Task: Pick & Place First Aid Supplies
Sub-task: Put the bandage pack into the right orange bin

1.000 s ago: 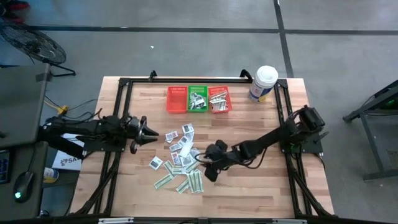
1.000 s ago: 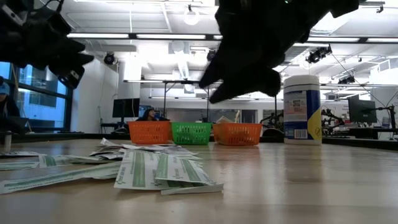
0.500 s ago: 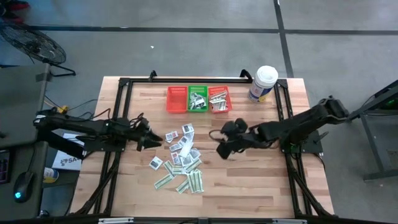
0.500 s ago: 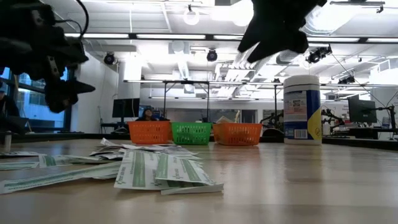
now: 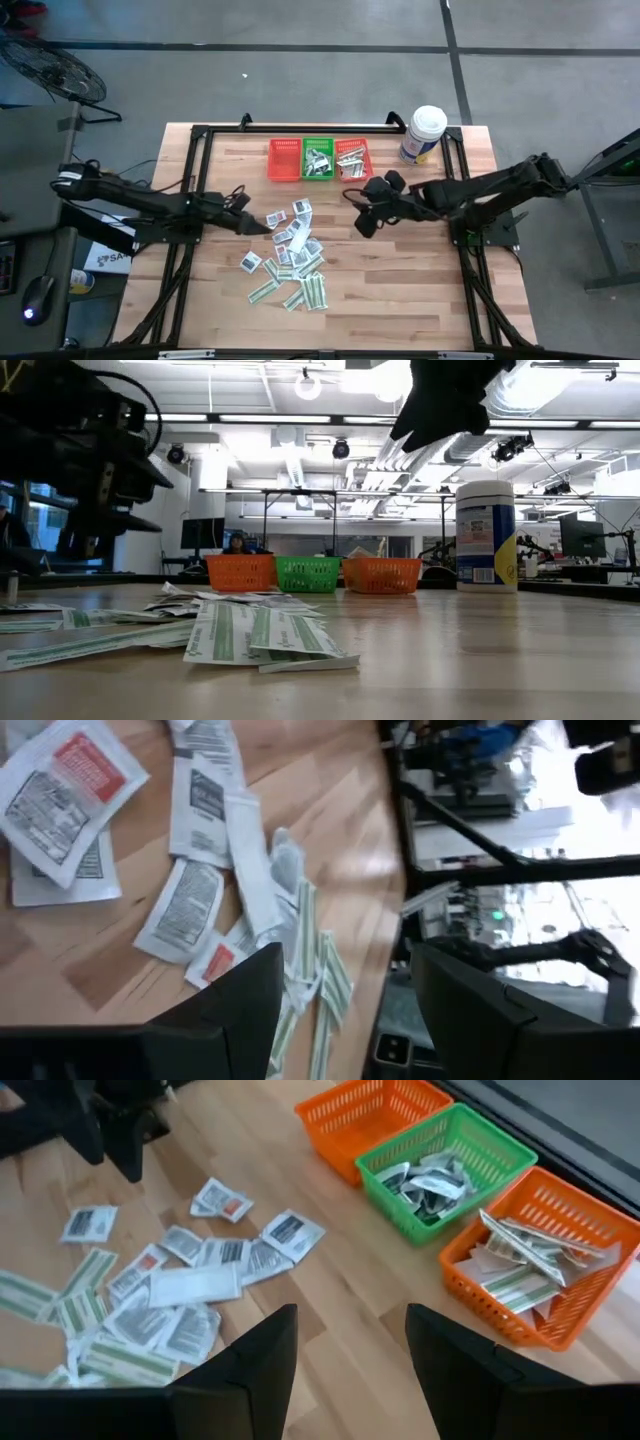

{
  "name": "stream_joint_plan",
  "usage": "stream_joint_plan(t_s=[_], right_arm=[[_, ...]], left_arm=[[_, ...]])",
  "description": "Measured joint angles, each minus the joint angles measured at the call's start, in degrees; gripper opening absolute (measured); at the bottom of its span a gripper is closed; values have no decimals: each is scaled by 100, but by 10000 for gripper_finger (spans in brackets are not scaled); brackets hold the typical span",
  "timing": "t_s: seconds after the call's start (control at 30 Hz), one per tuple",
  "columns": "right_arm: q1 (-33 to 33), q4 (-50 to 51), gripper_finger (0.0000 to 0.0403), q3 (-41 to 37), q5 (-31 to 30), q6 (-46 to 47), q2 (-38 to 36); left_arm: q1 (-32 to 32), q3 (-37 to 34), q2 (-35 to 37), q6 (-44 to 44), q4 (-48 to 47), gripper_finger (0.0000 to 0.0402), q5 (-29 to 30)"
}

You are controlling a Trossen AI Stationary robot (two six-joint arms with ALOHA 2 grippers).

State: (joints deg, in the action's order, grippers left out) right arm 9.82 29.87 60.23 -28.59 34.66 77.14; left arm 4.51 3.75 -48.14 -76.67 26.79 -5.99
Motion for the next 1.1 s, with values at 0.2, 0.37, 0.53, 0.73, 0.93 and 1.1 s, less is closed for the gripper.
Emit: stream_joint_plan(t_s=[0.2, 0.37, 0.53, 0.73, 0.93, 1.1], right_arm=[[-132, 226, 181, -2, 287, -61, 0], [-133, 465, 181, -2, 329, -51, 0], [-133, 526, 181, -2, 415, -125, 0], [-131, 534, 181, -2, 458, -244, 0], [-131, 536, 181, -2, 473, -353, 0], [-131, 538, 181, -2, 484, -423, 0]], left_arm=[[0, 812, -1096, 107, -81, 216, 27], [-1, 1662, -2051, 247, -1013, 216, -374], [0, 2146, -2753, 103, -1177, 216, -561], [0, 2463, -3309, -160, -1379, 216, -651], [0, 2704, -3631, -177, -1611, 216, -634], [-2, 2891, -3814, -177, -1981, 216, -589]])
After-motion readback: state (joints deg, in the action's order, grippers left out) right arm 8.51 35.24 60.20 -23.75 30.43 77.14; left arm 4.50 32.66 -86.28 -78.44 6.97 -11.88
